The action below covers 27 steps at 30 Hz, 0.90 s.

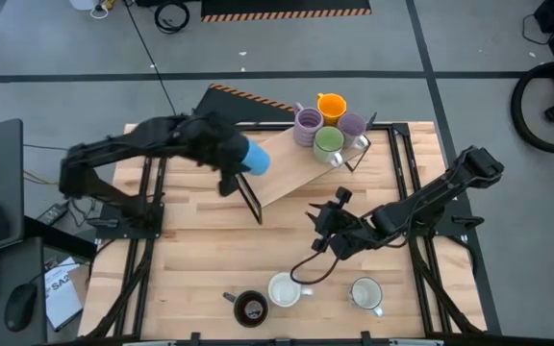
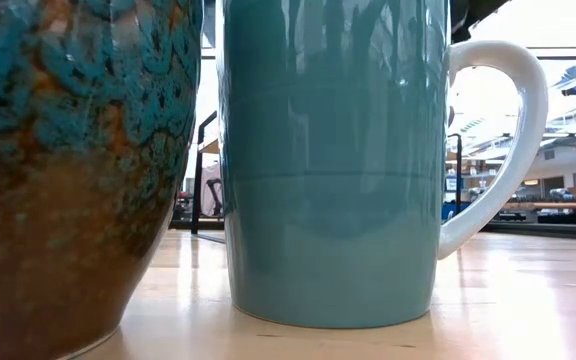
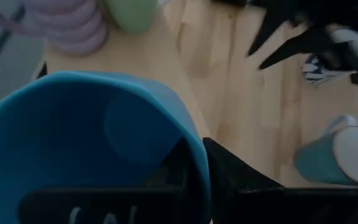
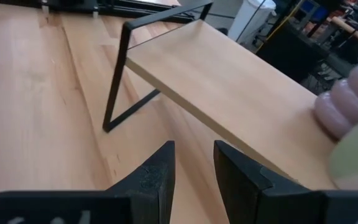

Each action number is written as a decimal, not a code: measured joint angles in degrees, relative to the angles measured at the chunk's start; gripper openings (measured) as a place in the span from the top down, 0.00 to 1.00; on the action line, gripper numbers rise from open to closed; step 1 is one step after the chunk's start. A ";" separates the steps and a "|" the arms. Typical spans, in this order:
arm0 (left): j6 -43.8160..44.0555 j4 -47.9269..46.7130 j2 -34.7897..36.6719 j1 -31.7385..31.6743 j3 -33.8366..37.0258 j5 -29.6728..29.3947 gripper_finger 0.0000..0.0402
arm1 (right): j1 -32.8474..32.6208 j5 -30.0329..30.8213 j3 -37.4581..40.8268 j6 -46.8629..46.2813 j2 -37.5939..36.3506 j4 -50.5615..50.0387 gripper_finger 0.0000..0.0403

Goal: Place coffee mugs
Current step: Put the blue mug on the shelf

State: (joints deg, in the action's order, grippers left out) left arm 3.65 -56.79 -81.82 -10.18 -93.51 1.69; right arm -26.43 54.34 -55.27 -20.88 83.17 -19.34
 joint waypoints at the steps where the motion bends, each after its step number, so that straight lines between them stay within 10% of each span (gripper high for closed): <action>1: -0.16 0.54 -1.47 -1.18 0.00 1.25 0.91 | -0.03 -0.01 0.00 -0.22 -0.64 -0.76 0.71; 7: -2.08 3.04 -9.69 -7.39 -1.09 9.27 0.91 | -0.01 -0.44 -0.02 -1.95 -4.32 -6.81 0.71; 27: -8.27 -3.01 -29.44 -12.80 -22.60 9.70 0.91 | 1.40 -1.52 -0.04 -10.89 -10.69 -24.22 0.71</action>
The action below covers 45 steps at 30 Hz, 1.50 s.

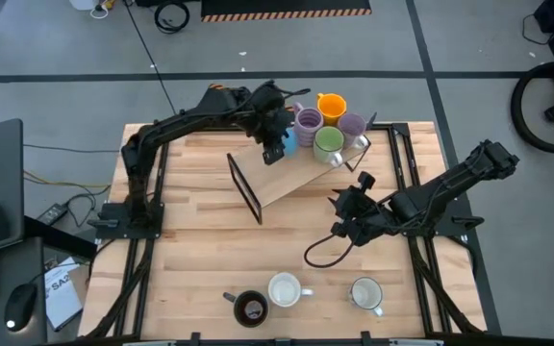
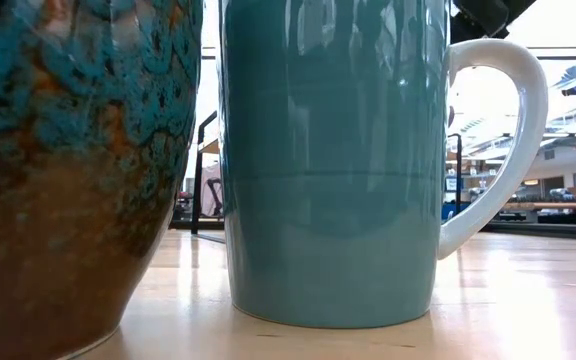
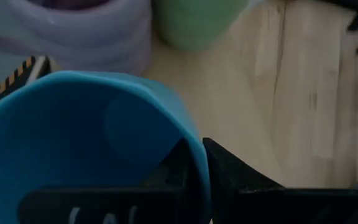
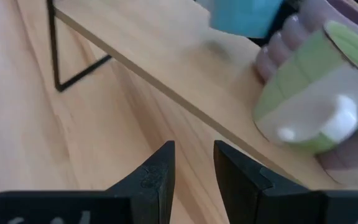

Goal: Place coffee mugs
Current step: Put the blue mug on the shelf

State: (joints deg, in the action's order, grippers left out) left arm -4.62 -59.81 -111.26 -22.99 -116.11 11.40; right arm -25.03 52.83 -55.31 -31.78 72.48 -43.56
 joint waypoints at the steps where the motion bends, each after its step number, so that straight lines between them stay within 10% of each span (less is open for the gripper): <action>1: -0.17 -0.32 -0.31 0.00 0.00 -0.01 0.91 | 0.01 0.07 0.00 -0.76 -0.17 -0.96 0.71; 29: -0.88 -4.29 -1.12 0.11 -0.05 -5.87 0.90 | -0.01 1.52 -0.02 -1.65 -0.45 -0.81 0.71; 45: -0.68 -1.40 -1.12 1.07 -0.02 -5.88 0.68 | -0.01 1.52 -0.02 -1.15 -0.43 0.66 0.71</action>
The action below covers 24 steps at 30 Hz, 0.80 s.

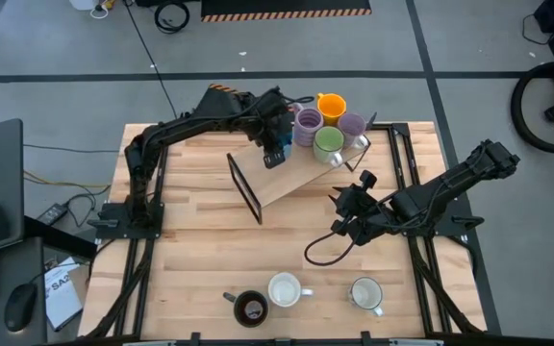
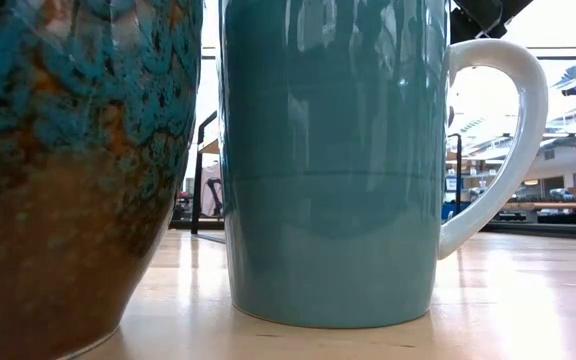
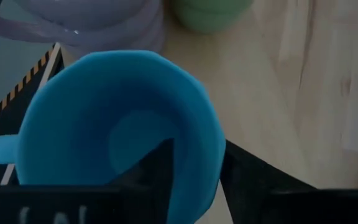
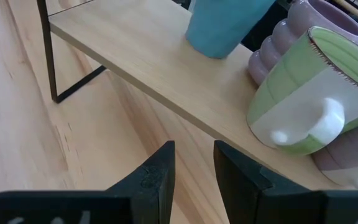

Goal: Place coffee mugs
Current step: Put the blue mug on the shelf

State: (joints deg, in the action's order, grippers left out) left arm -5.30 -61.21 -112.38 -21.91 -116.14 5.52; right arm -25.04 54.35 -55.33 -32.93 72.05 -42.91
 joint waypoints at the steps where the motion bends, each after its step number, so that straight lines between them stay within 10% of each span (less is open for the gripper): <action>1: -0.22 0.16 0.00 0.00 0.00 0.02 0.67 | 0.00 0.00 0.00 0.02 0.00 0.01 0.71; 24: 0.13 7.59 0.42 -0.20 0.04 -0.37 0.70 | 0.00 -0.01 0.00 0.31 0.02 0.46 0.71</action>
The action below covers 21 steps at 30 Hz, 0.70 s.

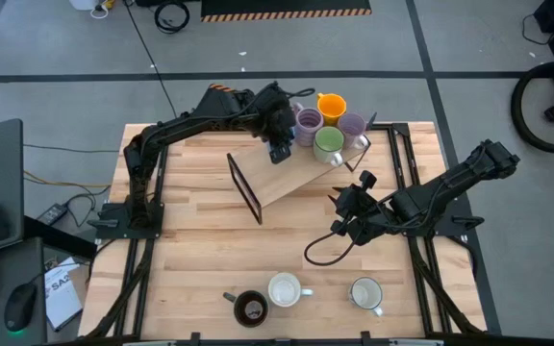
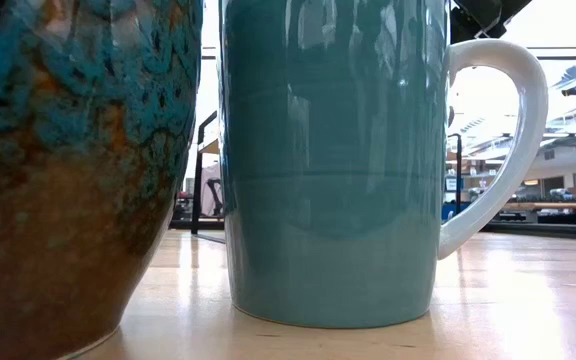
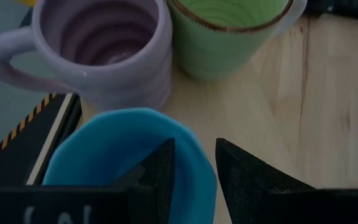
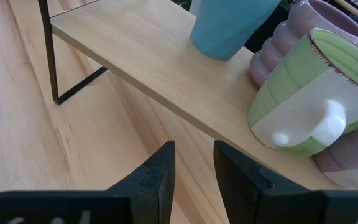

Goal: Place coffee mugs
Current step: Put the blue mug on the shelf

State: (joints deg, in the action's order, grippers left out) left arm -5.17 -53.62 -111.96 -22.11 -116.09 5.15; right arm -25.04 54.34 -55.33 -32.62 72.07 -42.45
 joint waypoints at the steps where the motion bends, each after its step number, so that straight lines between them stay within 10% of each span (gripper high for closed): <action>1: -0.02 0.32 0.00 0.00 0.00 0.00 0.70 | 0.00 -0.01 0.00 0.00 0.00 0.03 0.71; 21: -2.21 3.17 -0.12 -1.15 0.04 -0.76 0.70 | -0.01 0.01 0.02 0.42 0.00 0.38 0.71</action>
State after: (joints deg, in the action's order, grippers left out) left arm -7.38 -50.45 -112.09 -23.26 -116.05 4.38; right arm -25.04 54.35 -55.31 -32.21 72.07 -42.06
